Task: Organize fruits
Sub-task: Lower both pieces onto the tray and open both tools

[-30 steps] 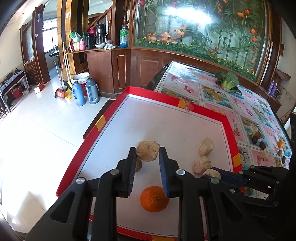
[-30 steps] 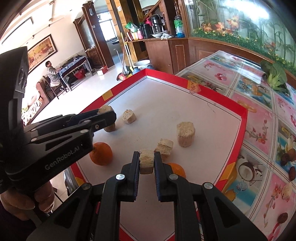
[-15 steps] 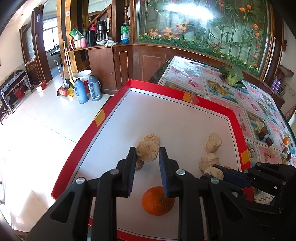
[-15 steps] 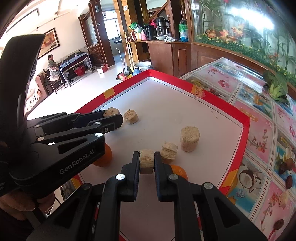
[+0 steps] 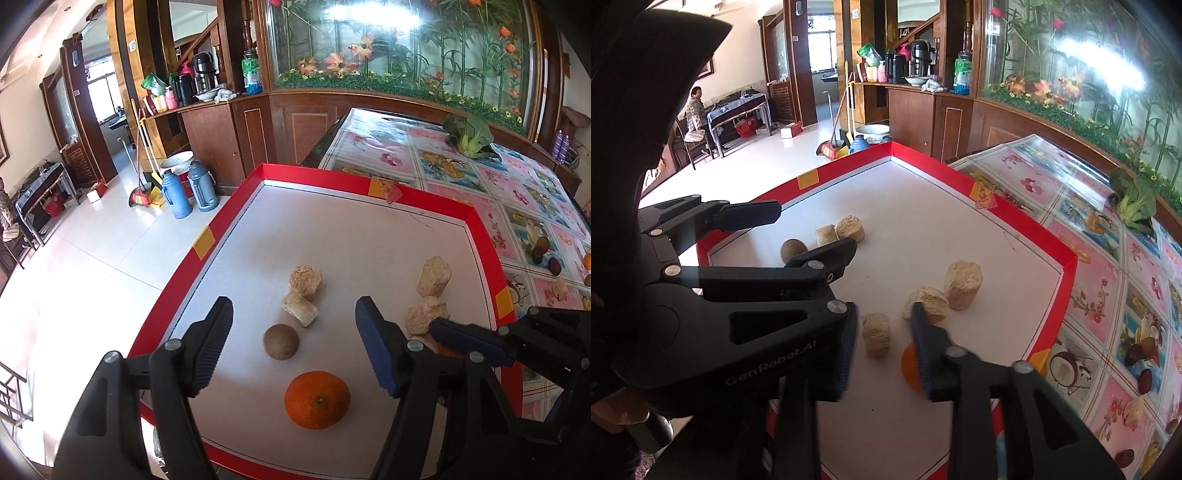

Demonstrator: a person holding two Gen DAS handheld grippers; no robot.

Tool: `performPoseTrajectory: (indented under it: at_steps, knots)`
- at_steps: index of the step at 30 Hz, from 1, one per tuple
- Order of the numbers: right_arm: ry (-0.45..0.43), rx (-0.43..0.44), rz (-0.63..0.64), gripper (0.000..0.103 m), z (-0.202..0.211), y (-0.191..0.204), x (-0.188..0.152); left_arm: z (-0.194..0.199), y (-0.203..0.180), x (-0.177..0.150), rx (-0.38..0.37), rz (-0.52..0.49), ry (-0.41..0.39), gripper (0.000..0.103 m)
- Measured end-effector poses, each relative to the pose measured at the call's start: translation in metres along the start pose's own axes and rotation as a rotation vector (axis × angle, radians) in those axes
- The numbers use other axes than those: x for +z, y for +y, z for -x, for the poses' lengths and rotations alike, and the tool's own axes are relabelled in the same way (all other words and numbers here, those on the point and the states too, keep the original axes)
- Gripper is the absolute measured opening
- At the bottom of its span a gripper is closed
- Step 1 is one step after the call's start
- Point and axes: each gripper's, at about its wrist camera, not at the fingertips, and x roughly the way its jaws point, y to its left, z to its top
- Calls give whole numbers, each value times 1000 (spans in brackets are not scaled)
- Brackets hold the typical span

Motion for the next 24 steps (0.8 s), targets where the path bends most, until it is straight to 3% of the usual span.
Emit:
performPoseTrajectory:
  at_steps: [1,12,24]
  knots:
    - [-6,-4,-4,48,2,-1,0,1,0,0,2,1,-3,71]
    - [-101,-40,-92,50,35,-32,0,24,1,9,18,27,-59,82]
    - [-147,-113,-261,50,72,-101,-19,47,-16,10,23,-18,-94,83]
